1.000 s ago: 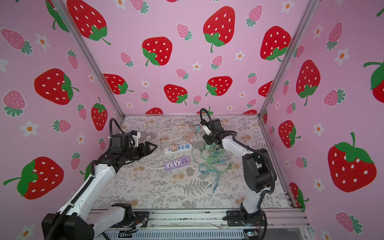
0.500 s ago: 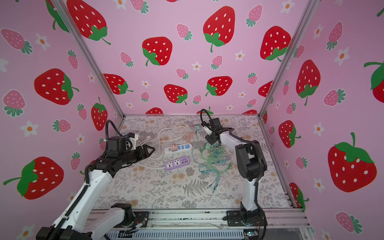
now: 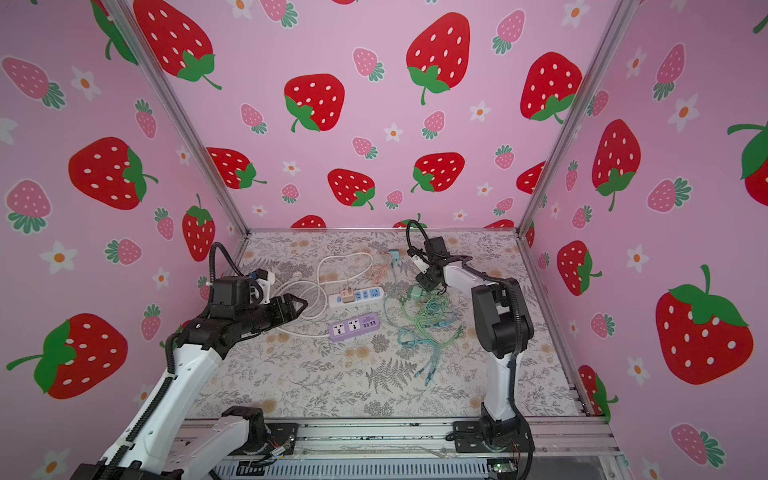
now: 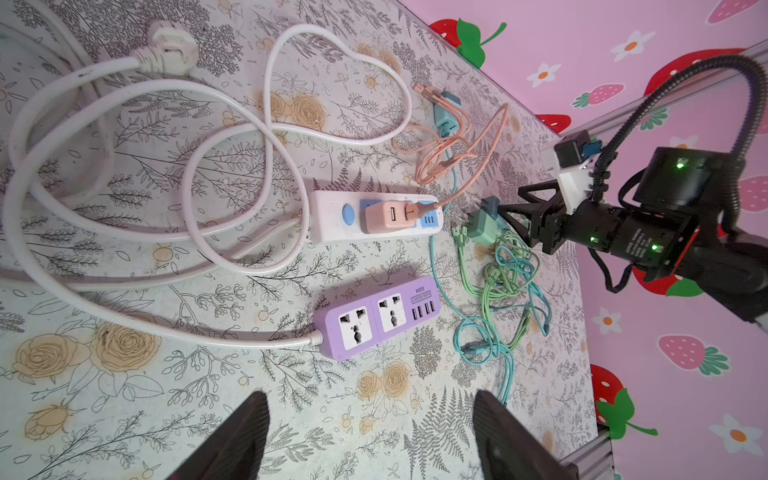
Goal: Insert the plug
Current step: 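Lower the open right gripper over the teal charger beside the green one, then close the right gripper on the teal charger and lift it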
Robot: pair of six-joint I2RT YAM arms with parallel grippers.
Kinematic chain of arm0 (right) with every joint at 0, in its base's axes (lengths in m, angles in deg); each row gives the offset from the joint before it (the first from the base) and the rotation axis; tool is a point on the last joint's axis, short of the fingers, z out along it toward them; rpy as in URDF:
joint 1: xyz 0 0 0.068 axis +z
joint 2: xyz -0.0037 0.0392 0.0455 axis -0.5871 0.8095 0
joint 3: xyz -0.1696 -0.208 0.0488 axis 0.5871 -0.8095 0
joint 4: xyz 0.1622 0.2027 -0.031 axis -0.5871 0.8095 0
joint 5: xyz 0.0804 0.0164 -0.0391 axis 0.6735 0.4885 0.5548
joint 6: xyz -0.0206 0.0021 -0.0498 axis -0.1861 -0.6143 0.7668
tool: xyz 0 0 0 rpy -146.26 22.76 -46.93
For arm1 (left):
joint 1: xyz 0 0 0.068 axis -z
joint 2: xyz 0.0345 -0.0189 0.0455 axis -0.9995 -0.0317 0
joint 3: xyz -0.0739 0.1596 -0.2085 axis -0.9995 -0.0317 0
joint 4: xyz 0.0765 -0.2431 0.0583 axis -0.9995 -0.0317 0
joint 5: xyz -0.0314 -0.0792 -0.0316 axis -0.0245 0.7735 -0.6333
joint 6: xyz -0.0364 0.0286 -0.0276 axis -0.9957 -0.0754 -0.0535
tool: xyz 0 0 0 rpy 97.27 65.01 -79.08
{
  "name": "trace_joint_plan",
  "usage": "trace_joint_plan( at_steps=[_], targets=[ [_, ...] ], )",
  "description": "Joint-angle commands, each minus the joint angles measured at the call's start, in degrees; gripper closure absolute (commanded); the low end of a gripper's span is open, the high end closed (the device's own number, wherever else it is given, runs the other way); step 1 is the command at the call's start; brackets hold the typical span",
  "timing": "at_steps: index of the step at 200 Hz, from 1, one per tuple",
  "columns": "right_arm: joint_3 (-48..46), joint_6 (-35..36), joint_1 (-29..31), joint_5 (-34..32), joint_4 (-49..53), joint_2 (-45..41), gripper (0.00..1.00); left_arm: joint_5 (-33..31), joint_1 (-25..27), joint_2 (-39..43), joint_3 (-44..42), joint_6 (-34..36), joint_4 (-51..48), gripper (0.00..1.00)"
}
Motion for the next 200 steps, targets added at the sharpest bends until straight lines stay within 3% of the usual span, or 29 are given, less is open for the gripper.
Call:
trace_joint_plan(
  at_steps=[1, 88, 200],
  targets=[
    [-0.5, 2.6, -0.3, 3.1, 4.3, 0.9, 0.41, -0.1, -0.3, 0.0, 1.7, 0.8, -0.7, 0.20],
    [-2.2, 5.4, -1.6, 6.3, 6.5, -1.2, 0.43, -0.1, -0.2, 0.3, 1.8, 0.9, -0.9, 0.20],
    [5.2, 4.2, -3.2, 10.0, 7.8, 6.7, 0.44, -0.1, -0.2, 0.3, 2.2, 0.9, -1.0, 0.20]
  ],
)
